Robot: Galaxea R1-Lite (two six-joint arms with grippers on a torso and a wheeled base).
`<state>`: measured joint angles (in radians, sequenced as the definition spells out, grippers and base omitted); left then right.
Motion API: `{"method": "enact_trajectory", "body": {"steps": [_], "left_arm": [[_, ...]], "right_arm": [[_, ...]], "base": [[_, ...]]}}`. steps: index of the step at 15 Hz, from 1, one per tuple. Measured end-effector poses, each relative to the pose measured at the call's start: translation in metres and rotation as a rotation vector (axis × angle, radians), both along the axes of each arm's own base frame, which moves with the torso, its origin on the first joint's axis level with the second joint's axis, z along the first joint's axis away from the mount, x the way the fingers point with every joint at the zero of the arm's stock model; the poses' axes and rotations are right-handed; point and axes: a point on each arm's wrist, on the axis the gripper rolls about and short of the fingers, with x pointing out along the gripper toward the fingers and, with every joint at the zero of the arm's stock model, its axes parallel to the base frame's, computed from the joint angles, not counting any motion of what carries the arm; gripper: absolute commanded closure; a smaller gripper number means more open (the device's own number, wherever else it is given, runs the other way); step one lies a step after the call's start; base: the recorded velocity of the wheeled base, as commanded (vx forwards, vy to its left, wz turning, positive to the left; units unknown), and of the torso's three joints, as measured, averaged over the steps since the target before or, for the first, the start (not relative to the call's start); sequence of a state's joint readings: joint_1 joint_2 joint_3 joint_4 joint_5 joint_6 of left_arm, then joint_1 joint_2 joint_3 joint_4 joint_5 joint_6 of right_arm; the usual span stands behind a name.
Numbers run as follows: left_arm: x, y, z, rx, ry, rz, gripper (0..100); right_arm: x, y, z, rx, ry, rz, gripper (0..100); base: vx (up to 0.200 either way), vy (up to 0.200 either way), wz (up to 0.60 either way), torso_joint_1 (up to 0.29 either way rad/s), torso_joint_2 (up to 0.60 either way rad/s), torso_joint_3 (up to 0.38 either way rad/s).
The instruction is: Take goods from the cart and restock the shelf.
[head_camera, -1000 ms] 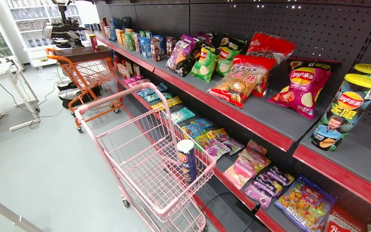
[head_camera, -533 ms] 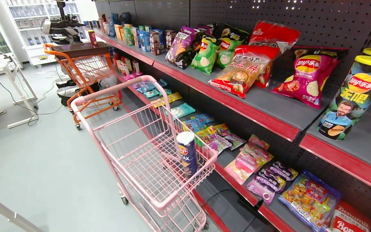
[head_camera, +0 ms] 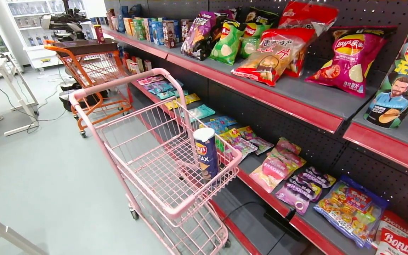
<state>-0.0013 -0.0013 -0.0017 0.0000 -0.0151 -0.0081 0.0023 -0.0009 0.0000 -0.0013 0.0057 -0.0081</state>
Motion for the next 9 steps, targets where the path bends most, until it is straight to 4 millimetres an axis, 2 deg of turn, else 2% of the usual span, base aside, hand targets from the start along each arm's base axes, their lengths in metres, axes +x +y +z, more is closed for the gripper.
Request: {"method": "enact_trajectory", "body": {"steps": [5,7,9], "left_arm": [[0.0,0.0,0.002,-0.002,0.003,-0.023,0],[-0.004,-0.001,0.026,-0.045,-0.052,-0.064,0],[-0.003,-0.001,0.069,-0.124,-0.083,-0.095,0]], "right_arm": [[0.0,0.0,0.0,-0.001,0.0,-0.001,0],[0.0,0.0,0.0,0.0,0.0,-0.001,0],[0.0,0.0,0.0,0.0,0.0,-0.001,0]], "base": [[0.0,0.0,0.0,-0.125,0.5,0.364],[0.0,0.0,0.0,-0.093,0.43,0.33],[0.0,0.0,0.0,-0.029,0.16,0.127]]}}
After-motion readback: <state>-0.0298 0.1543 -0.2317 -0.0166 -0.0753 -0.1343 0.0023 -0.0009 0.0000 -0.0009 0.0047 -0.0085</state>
